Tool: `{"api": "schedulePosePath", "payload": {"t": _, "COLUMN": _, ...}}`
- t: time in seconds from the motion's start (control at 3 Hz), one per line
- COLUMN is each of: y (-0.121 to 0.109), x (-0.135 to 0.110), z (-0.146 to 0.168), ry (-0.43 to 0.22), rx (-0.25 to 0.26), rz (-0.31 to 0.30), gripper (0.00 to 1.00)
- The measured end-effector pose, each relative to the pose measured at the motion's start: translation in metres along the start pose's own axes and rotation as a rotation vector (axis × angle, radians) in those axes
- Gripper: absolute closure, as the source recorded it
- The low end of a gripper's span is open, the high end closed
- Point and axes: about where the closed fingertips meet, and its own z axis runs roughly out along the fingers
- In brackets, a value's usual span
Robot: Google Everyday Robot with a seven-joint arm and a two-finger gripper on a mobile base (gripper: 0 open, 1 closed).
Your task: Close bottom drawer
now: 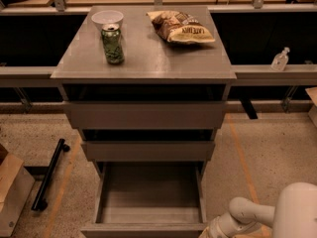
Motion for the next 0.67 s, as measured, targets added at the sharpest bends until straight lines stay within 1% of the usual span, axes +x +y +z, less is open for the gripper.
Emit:
{"api": "schedulePosePath", "payload": {"t": 0.33, "y": -0.0208, "x": -0.0022, "z": 0.0163, "ry": -0.026, "rx": -0.014, "rz": 0.020, "gripper": 1.00}}
{"api": "schedulePosePath", "payload": {"t": 0.67, "y": -0.0207, "x": -0.0022, "z": 0.0164, "ry": -0.026, "rx": -0.014, "rz": 0.020, "gripper": 1.00}}
